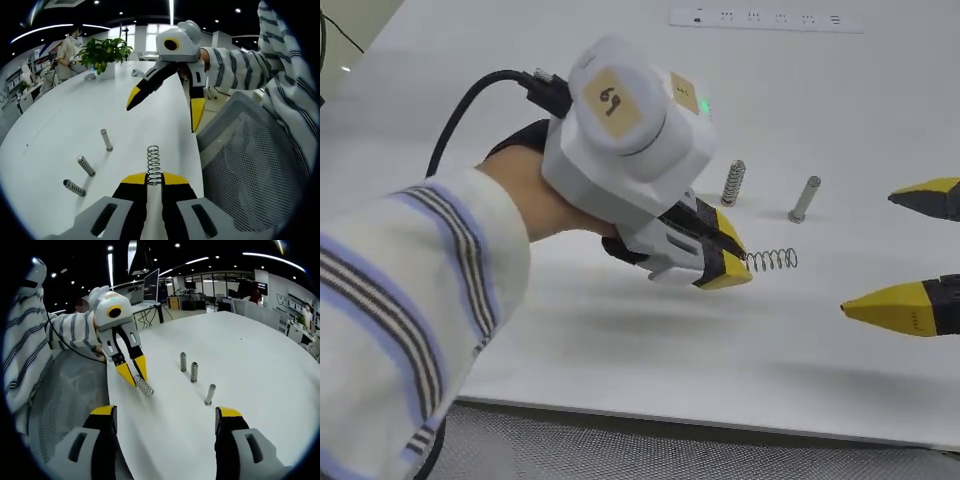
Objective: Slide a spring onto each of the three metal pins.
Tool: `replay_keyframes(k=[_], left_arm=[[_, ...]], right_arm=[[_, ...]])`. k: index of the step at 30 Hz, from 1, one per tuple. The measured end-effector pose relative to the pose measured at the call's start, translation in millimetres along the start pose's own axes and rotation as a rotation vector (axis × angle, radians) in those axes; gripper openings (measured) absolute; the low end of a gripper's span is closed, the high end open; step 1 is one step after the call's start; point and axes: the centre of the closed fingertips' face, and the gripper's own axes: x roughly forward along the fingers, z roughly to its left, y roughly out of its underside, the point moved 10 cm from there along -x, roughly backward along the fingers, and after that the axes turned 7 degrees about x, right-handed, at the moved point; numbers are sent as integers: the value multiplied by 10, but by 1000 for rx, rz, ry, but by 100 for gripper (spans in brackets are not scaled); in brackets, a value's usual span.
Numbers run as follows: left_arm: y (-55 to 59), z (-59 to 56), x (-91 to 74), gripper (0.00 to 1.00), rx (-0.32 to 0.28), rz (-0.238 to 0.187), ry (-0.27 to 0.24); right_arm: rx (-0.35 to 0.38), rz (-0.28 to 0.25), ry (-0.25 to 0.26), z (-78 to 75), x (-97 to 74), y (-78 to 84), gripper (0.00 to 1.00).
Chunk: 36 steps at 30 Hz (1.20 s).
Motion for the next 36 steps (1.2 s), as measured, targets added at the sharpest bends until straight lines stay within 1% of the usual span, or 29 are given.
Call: replay_keyframes(k=[5, 11, 15, 17, 20, 23, 25, 28, 31, 33, 36], left_arm=[[15, -8, -26, 3, -1, 6, 2], [34, -19, -62, 3, 0, 15, 9], [31, -20, -83, 3, 7, 17, 2], [31, -22, -85, 3, 7, 17, 0], [34, -27, -83, 3, 11, 22, 2], [32, -39, -76, 3, 16, 25, 4], [33, -45, -70, 3, 22, 29, 3], [38, -43, -65, 3, 12, 24, 3], [36, -51, -67, 3, 12, 21, 4], [26, -64, -72, 3, 14, 16, 3], [6, -73, -80, 3, 14, 2, 7]], right_arm=[[-36, 19, -49, 51, 93, -33, 74], [-66, 41, -99, 77, 186, -66, 67], [-97, 57, -140, 108, 238, -88, 62], [-102, 60, -150, 114, 256, -98, 60], [-111, 50, -184, 130, 276, -126, 59], [-121, 35, -202, 137, 299, -165, 53], [-132, 35, -216, 144, 318, -188, 49], [-168, 52, -236, 148, 345, -197, 43], [-184, 57, -247, 148, 373, -206, 41], [-200, 64, -265, 160, 391, -213, 38], [-204, 78, -284, 168, 422, -218, 30]])
